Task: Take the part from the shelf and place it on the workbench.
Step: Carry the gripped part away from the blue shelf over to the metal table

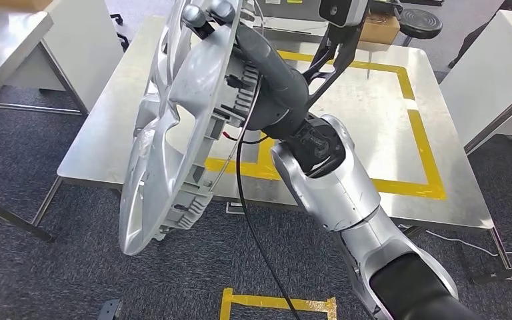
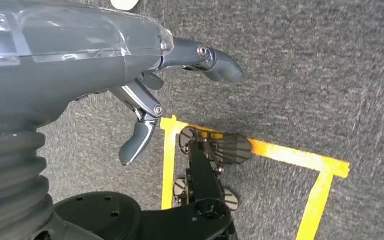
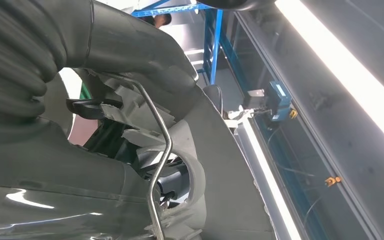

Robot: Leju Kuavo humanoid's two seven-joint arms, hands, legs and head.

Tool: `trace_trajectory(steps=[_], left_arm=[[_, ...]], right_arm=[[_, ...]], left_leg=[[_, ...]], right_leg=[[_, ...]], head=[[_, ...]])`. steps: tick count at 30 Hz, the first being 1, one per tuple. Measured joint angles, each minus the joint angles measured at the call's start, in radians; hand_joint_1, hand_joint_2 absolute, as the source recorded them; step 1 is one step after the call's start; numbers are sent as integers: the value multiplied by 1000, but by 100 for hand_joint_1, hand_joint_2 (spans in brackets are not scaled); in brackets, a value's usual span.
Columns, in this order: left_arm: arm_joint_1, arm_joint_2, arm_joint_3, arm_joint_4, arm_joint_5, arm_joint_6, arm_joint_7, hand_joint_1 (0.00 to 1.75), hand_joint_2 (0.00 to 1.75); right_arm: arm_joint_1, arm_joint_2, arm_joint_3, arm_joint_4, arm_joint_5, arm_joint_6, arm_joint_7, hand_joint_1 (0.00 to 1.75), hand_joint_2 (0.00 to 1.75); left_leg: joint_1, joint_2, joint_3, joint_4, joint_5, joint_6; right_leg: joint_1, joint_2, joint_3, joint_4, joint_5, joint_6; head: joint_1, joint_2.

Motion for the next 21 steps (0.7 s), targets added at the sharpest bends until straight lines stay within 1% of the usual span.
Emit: trace_trajectory(steps=[2,3,4,5,7,9,21], left_arm=[[0,0,0,0,-1,-2,0,0,175],[0,0,0,0,-2,-3,0,0,175],[0,1,0,0,-3,-5,0,0,175],[0,2,0,0,-5,-7,0,0,175],[-1,4,0,0,-6,-11,2,0,175],[-1,7,0,-1,-7,-11,4,0,175],[-1,9,0,-6,-7,-12,6,0,175]], right_arm=[[0,0,0,-1,0,0,0,175,175],[0,0,0,-2,0,0,0,175,175],[0,0,0,-2,0,0,0,175,175],[0,0,0,-2,0,0,0,175,175],[0,0,0,-2,0,-1,0,175,175],[0,0,0,-2,0,-1,0,175,175],[0,-4,0,-2,0,-1,0,175,175]], left_leg=[[-2,0,1,0,0,0],[-2,0,2,0,0,1],[-2,0,2,0,0,1],[-2,0,2,0,0,1],[-2,1,3,0,0,1],[-1,1,5,-1,0,1],[-1,2,11,-10,1,0]], right_leg=[[-3,0,3,-2,-1,30],[-5,0,3,-3,-1,43],[-6,0,4,-4,-2,51],[-6,0,4,-4,-2,57],[-6,0,4,-4,-2,62],[-6,0,5,-4,-3,64],[-6,0,6,-3,-3,64]], head=[[0,0],[0,0],[0,0],[-1,0],[-2,0],[-2,0],[-5,0]])
